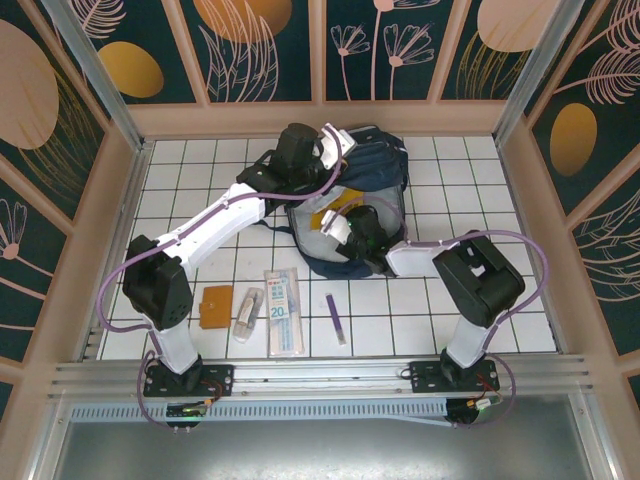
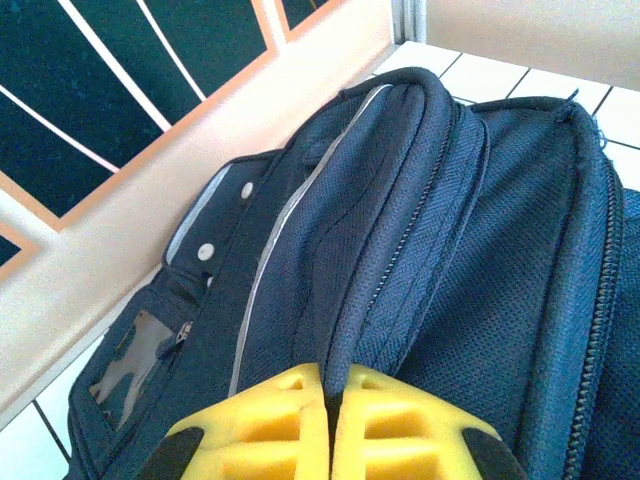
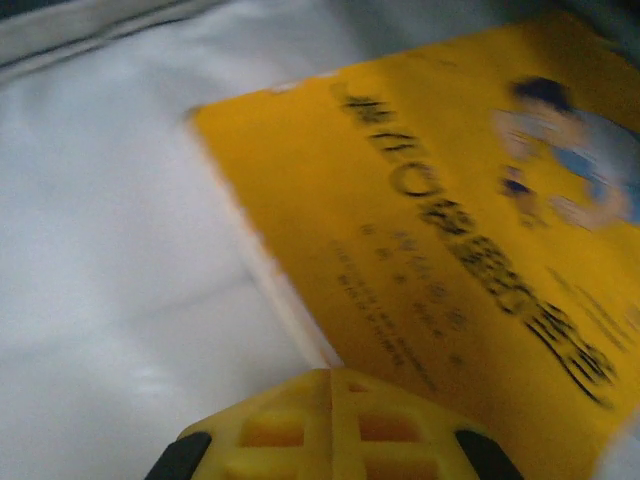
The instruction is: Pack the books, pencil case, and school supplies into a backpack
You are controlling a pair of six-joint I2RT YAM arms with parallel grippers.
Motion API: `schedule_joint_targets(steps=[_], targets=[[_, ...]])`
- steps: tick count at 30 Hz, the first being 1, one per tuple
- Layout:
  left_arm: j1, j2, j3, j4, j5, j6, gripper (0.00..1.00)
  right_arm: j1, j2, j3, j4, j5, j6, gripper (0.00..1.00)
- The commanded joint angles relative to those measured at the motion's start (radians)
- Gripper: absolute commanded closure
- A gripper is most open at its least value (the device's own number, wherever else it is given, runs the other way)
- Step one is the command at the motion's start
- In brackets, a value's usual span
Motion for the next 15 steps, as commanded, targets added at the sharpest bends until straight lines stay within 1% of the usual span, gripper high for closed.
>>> schedule_joint_targets(steps=[1,2,3,5,7,9,12,13,15], targets=[[-0.002,-0.06,0.002,0.123,0.044,-0.002,1.0,-0.034,0.03,0.013,0.163,0.229,0.11,0.99],[-0.001,-0.064,-0.003,0.123,0.047,0.0,1.0,-0.046,0.039,0.017,0.184,0.26,0.144,0.99],[-0.001,-0.064,-0.004,0.123,0.052,0.0,1.0,-0.064,0.048,0.02,0.193,0.265,0.187,0.99],[-0.001,-0.066,-0.012,0.128,0.06,-0.003,1.0,-0.1,0.062,0.044,0.167,0.236,0.263,1.0],[-0.002,-0.069,-0.02,0.135,0.059,-0.006,1.0,-0.106,0.072,0.064,0.166,0.226,0.272,0.99],[-0.002,-0.071,-0.027,0.144,0.058,-0.01,1.0,-0.106,0.055,0.078,0.137,0.179,0.292,0.96],[-0.002,-0.07,-0.035,0.151,0.047,-0.012,1.0,-0.106,-0.036,0.034,0.116,0.044,0.342,0.9],[-0.002,-0.069,-0.038,0.155,0.038,-0.012,1.0,-0.107,-0.078,0.004,0.118,-0.025,0.353,0.87],[-0.002,-0.063,-0.046,0.162,0.017,-0.013,0.88,-0.108,-0.188,-0.081,0.134,-0.197,0.354,0.82]])
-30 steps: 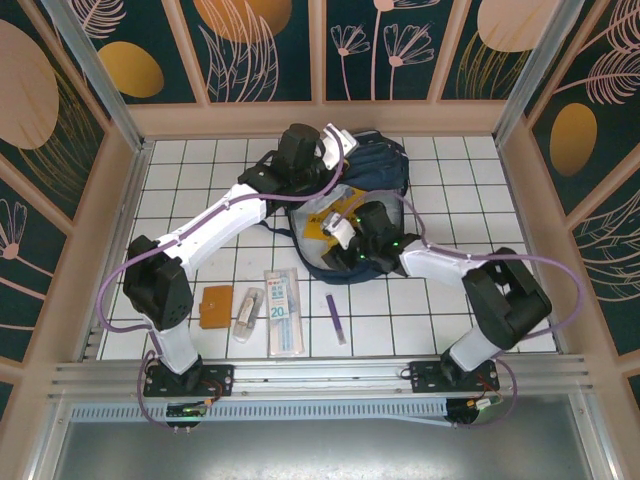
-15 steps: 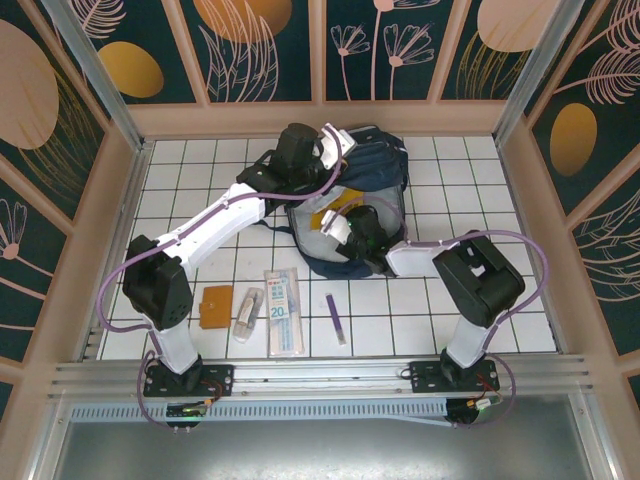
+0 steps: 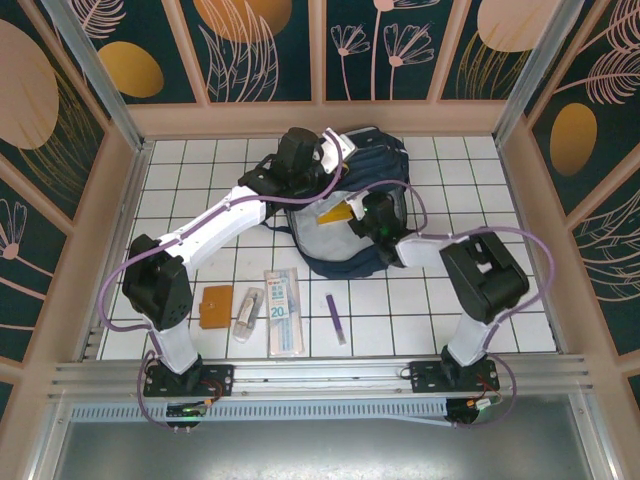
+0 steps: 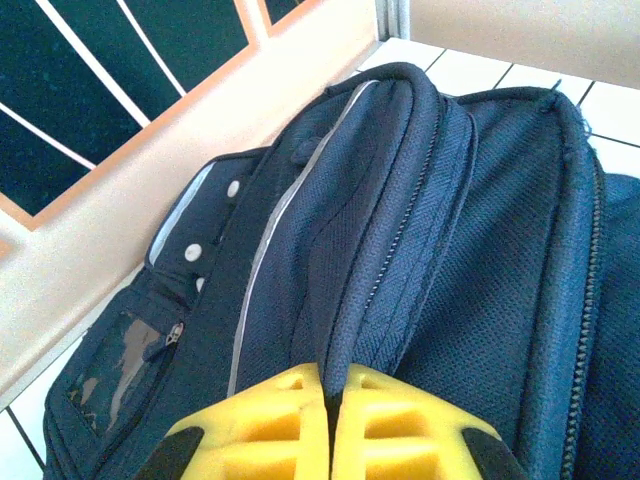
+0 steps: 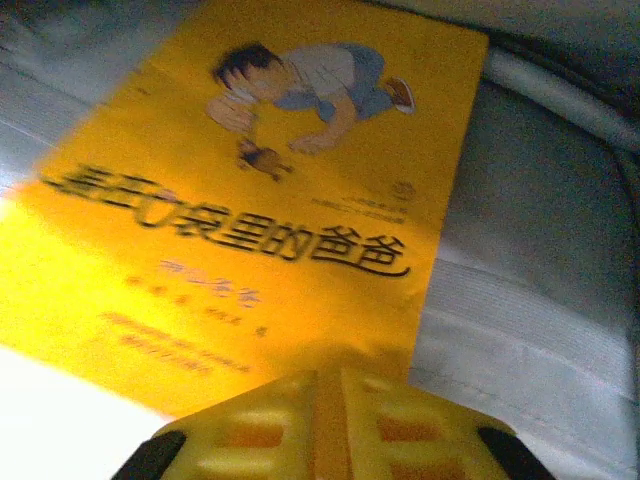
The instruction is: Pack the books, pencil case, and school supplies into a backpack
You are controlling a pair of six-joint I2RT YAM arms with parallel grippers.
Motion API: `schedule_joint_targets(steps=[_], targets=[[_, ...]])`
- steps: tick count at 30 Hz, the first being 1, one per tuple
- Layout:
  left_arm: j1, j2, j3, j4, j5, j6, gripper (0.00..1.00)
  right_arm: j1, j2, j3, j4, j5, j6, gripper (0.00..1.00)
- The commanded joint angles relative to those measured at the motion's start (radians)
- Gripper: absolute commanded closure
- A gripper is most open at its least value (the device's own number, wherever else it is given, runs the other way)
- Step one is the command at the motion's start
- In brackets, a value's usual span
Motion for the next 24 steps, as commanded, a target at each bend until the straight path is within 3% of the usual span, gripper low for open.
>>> schedule_joint_targets(steps=[1,4,7,9,12,14,18,22,24], targets=[[-0.002,-0.055,0.001,0.113,-0.013,-0.011,0.87,0.002,-0.199,-0.119,0.042,-0.288,0.068,0.79],[-0.001,-0.033,0.022,0.094,-0.014,-0.009,0.83,0.001,-0.344,-0.236,0.046,-0.509,0.07,0.74],[-0.002,-0.02,0.042,0.088,0.011,-0.012,0.57,0.0,-0.456,-0.299,-0.008,-0.668,0.046,0.72],[0.0,-0.03,0.043,0.073,0.03,-0.006,0.46,0.001,-0.519,-0.333,-0.026,-0.672,0.056,0.71],[0.021,-0.046,0.047,0.038,-0.162,-0.161,0.15,-0.034,-0.578,-0.337,-0.087,-0.632,0.084,0.7],[0.061,-0.059,0.034,0.005,-0.219,-0.273,0.01,-0.053,-0.608,-0.324,-0.129,-0.642,0.101,0.7],[0.138,-0.056,-0.006,-0.107,-0.342,-0.508,0.01,-0.077,-0.642,-0.277,-0.235,-0.628,0.134,0.67],[0.202,-0.001,-0.057,-0.197,-0.287,-0.611,0.01,-0.093,-0.563,-0.174,-0.307,-0.446,0.369,0.49],[0.237,0.034,-0.091,-0.199,-0.248,-0.653,0.01,-0.126,-0.466,-0.072,-0.423,-0.44,0.529,0.45]])
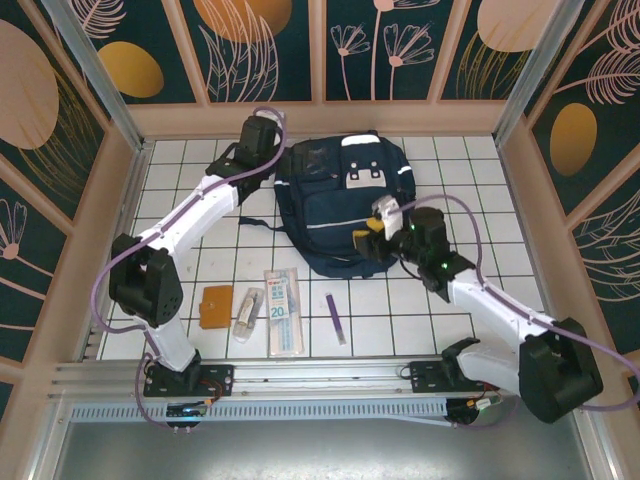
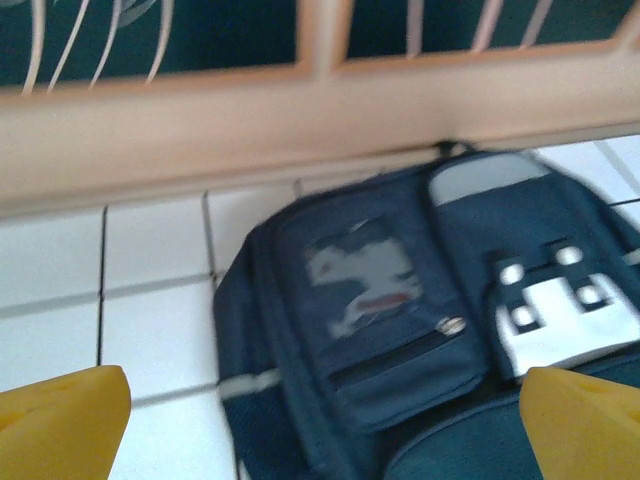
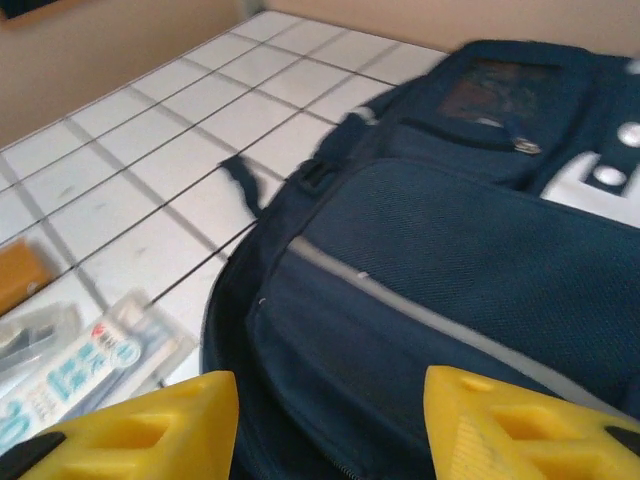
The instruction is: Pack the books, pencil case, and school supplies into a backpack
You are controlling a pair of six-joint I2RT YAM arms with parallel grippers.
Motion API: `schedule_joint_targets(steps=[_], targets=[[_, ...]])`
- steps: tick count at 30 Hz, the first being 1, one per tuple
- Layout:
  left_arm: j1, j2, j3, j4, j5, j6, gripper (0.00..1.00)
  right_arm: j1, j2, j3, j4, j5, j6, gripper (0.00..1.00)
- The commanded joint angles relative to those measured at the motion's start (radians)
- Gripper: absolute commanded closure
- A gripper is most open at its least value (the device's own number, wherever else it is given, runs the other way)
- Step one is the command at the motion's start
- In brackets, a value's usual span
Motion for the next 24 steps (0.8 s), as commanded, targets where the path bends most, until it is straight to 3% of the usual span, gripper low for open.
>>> schedule_joint_targets(steps=[1,4,10,13,17,20,24], targets=[[0.042,0.075,-0.065,-0.086,0.048,-0.162,0.01,-0.061,0.153,0.165,-0.192,0.02,0.298,0.45],[0.097,0.144,-0.102,-0.025,0.167,-0.19,0.09,-0.088,0.27,0.22,-0.231,-0.039,0.415,0.45],[0.108,0.283,-0.068,0.026,0.239,-0.182,0.18,-0.099,0.403,0.259,-0.239,0.102,0.434,0.46],[0.108,0.335,-0.041,0.012,0.332,-0.173,0.33,-0.139,0.471,0.272,-0.215,0.12,0.465,0.46],[0.101,0.291,-0.122,0.07,0.445,-0.174,0.72,-0.201,0.543,0.307,-0.188,0.138,0.453,0.5],[0.098,0.2,-0.224,0.139,0.523,-0.214,0.87,-0.248,0.614,0.361,-0.175,0.145,0.412,0.51],[0.07,0.09,-0.313,0.182,0.569,-0.241,0.98,-0.302,0.709,0.447,-0.163,0.163,0.365,0.52]])
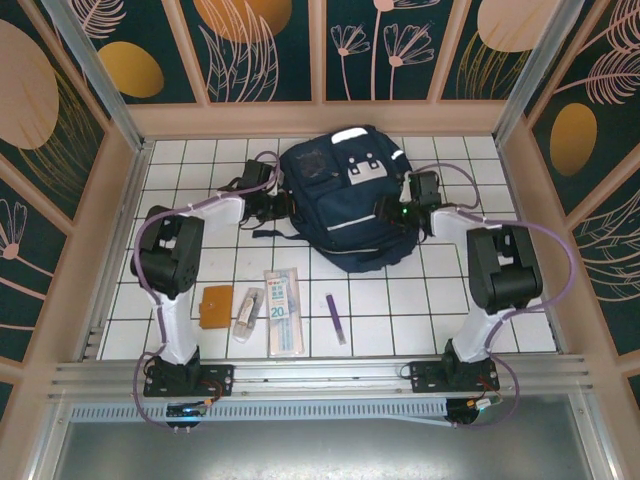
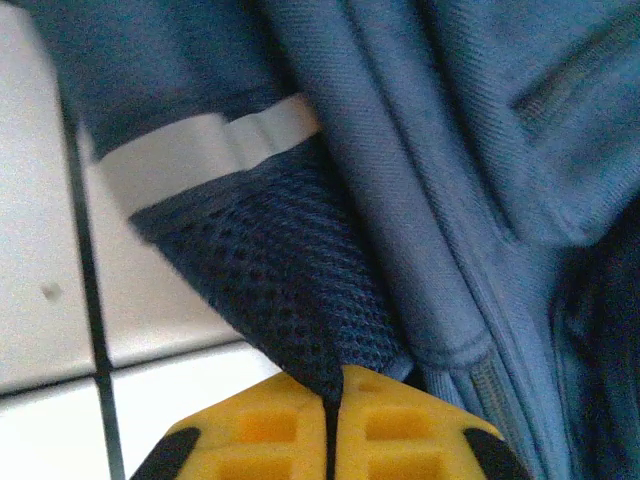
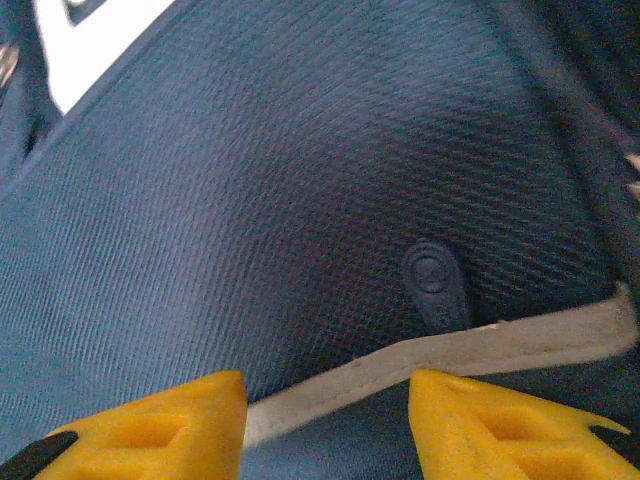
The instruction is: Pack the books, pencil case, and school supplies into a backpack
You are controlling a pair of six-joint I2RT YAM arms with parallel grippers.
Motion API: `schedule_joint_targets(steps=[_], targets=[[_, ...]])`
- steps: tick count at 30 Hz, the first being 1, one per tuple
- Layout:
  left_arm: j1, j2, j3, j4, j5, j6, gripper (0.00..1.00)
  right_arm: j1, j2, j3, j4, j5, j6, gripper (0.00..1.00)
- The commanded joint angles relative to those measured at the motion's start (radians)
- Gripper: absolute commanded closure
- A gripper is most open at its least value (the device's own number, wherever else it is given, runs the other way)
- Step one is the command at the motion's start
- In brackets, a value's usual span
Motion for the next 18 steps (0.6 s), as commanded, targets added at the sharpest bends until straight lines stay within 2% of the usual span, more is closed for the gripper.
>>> schedule_joint_targets(steps=[1,3,6,9,12,15,18], targets=[[-0.034,-0.112,-0.044,0.049,0.099,-0.032,1.0,-0.052,0.085,0.057,0.031,0.088,-0.055,0.52],[-0.061,-0.132,-0.046,0.038,0.107,-0.052,1.0,-0.078,0.1,0.082,0.052,0.086,-0.06,0.52],[-0.106,-0.136,-0.023,0.03,0.126,-0.078,1.0,-0.108,0.066,0.09,0.081,0.073,-0.045,0.47],[-0.14,-0.128,0.024,0.009,0.13,-0.115,1.0,-0.113,-0.037,0.075,0.053,0.104,-0.025,0.42],[-0.152,-0.125,0.06,0.014,0.135,-0.214,1.0,-0.106,-0.181,0.02,-0.013,0.131,0.056,0.41],[-0.154,-0.131,0.08,0.038,0.141,-0.301,1.0,-0.071,-0.325,-0.026,-0.183,0.203,0.148,0.41],[-0.154,-0.139,0.101,0.033,0.122,-0.365,1.0,0.032,-0.427,-0.057,-0.297,0.117,0.137,0.44]])
